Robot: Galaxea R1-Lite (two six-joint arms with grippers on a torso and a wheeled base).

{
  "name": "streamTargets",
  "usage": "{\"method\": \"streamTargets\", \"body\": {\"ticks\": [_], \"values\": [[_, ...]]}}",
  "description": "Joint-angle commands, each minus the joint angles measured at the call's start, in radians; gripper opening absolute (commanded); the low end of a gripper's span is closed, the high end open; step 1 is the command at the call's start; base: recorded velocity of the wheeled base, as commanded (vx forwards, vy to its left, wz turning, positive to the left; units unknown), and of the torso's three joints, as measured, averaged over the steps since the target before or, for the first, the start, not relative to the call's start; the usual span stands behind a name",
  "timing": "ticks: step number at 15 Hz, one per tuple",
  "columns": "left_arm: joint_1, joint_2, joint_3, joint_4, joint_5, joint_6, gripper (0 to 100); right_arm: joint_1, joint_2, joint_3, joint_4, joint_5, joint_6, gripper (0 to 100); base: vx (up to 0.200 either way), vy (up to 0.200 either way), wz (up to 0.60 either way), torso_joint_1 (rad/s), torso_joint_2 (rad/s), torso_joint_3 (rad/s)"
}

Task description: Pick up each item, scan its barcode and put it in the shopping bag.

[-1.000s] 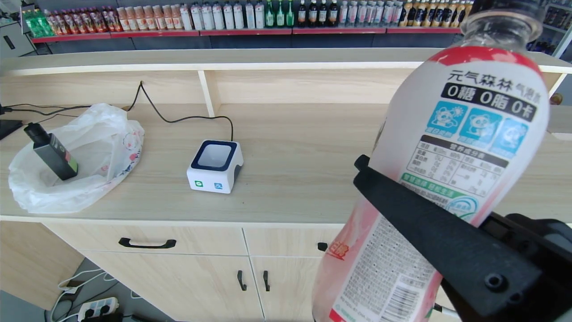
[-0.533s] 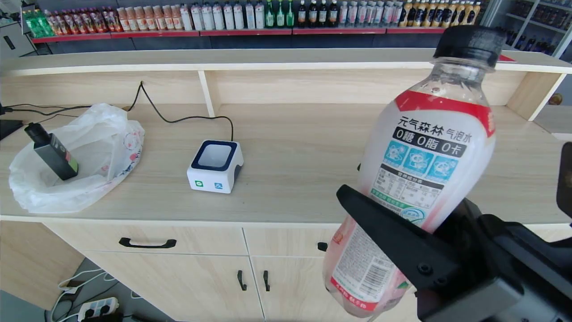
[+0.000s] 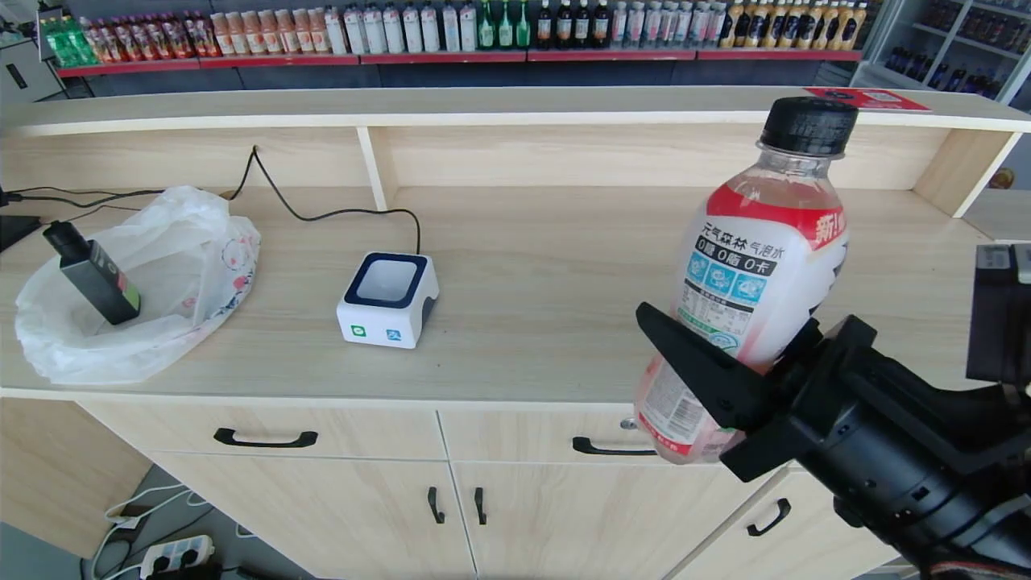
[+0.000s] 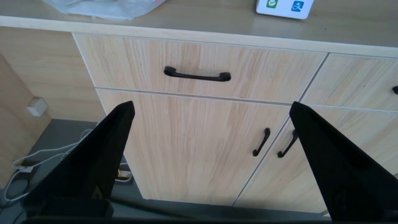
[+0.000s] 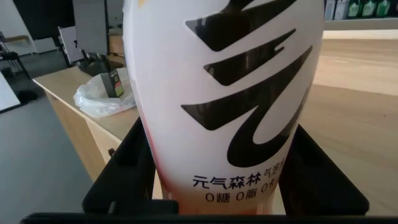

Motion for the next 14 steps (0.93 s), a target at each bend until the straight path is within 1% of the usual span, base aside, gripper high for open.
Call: {"method": "streamTargets", "body": {"ticks": [1, 2, 3, 6, 8, 11, 14], "values": [[0.000, 0.001, 0.000, 0.000, 0.000, -0.001, 100, -0.026, -0.010, -0.002, -0.001, 0.000, 0.001, 0, 0.000, 0.000, 0.00, 0.000, 0.00, 0.000], [0.000, 0.001, 0.000, 0.000, 0.000, -0.002, 100, -0.075, -0.008, 0.004, -0.001, 0.009, 0.010, 0, 0.000, 0.000, 0.00, 0.000, 0.00, 0.000], [0.000, 0.001, 0.000, 0.000, 0.000, -0.002, 100, -0.106, -0.005, 0.004, -0.001, 0.012, 0.026, 0, 0.000, 0.000, 0.00, 0.000, 0.00, 0.000], [0.000, 0.001, 0.000, 0.000, 0.000, -0.002, 100, -0.122, -0.030, 0.036, -0.001, 0.014, 0.087, 0, 0.000, 0.000, 0.00, 0.000, 0.00, 0.000], [0.000, 0.001, 0.000, 0.000, 0.000, -0.002, 100, -0.164, -0.041, 0.050, -0.001, 0.014, 0.087, 0, 0.000, 0.000, 0.00, 0.000, 0.00, 0.000], [0.000, 0.001, 0.000, 0.000, 0.000, -0.002, 100, -0.167, -0.045, 0.061, -0.001, 0.012, 0.087, 0, 0.000, 0.000, 0.00, 0.000, 0.00, 0.000], [0.000, 0.001, 0.000, 0.000, 0.000, -0.001, 100, -0.198, -0.093, 0.102, -0.001, 0.011, 0.105, 0, 0.000, 0.000, 0.00, 0.000, 0.00, 0.000]]}}
